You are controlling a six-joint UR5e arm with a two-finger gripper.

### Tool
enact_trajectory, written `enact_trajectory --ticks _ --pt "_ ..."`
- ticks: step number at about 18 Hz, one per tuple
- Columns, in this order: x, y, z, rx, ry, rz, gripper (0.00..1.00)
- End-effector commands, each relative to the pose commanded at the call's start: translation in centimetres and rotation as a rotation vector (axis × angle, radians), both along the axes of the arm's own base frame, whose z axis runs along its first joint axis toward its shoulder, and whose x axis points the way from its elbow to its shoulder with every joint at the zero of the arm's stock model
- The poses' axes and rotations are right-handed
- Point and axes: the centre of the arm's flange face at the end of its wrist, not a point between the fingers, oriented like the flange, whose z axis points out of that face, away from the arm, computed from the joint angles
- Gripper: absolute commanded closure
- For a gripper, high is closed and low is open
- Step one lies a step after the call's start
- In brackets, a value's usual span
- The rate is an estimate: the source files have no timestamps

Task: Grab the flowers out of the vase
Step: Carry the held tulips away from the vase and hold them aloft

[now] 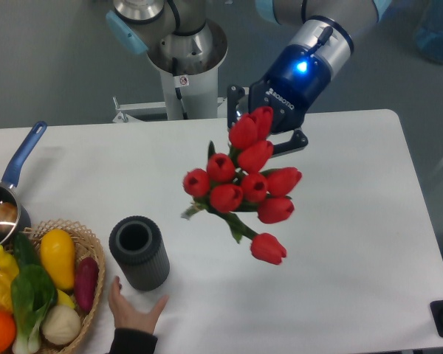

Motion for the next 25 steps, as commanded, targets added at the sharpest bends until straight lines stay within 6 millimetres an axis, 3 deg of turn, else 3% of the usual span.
enact_trajectory --ticks 7,12,19,25 --pt "-2.4 -2.6 -3.3 -0.252 0.228 0.031 0.97" --pt "-5.7 -6.9 -4.5 -0.403 0.469 -0.028 0.94" --pt "-6.3 -9.2 -6.8 -0.725 0.534 -0.085 0.93" --pt "-7.5 -10.2 -6.5 -0.919 0.564 -0.171 0.94"
